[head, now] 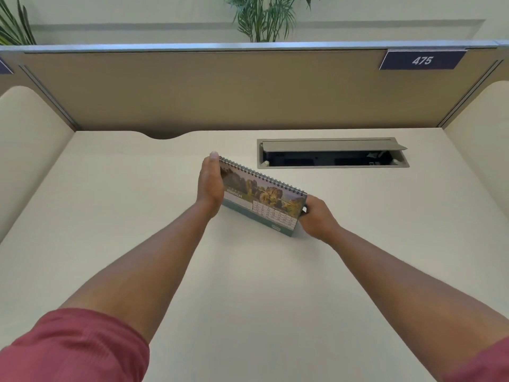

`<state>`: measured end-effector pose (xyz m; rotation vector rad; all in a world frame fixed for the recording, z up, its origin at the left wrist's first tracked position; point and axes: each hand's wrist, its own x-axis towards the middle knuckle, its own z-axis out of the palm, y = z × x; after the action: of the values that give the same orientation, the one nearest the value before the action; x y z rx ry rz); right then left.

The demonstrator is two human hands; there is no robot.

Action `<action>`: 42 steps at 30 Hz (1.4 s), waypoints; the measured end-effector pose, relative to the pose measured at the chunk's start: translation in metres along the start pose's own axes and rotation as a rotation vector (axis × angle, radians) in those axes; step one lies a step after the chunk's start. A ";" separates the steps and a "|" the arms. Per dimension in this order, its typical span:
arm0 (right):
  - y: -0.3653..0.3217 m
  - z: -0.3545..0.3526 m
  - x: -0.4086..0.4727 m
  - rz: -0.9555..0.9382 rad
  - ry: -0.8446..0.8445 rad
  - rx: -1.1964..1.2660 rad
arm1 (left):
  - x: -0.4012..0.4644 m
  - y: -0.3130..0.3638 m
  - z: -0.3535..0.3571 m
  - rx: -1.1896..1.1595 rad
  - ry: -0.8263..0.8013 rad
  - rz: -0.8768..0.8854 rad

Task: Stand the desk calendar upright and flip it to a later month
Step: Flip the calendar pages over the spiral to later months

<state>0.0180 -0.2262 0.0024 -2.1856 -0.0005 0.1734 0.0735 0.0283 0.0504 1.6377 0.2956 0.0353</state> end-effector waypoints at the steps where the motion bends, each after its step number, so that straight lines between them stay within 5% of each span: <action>1: 0.001 -0.001 0.001 -0.019 0.055 -0.046 | -0.002 -0.001 -0.001 -0.033 -0.003 -0.012; 7: 0.004 -0.005 0.008 0.310 0.373 -0.012 | -0.011 -0.008 -0.002 -0.012 0.089 0.004; 18: 0.002 -0.010 0.011 0.312 0.284 0.261 | -0.008 -0.006 -0.008 -0.034 0.008 -0.192; 30: 0.003 0.011 -0.006 0.431 0.463 0.354 | -0.017 0.013 -0.009 -0.080 -0.102 -0.386; 42: -0.002 0.012 0.000 0.471 0.446 0.462 | -0.021 0.018 -0.012 -0.082 -0.143 -0.410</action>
<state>0.0164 -0.2151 -0.0033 -1.6890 0.7364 -0.0533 0.0540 0.0340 0.0722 1.4638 0.5077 -0.3738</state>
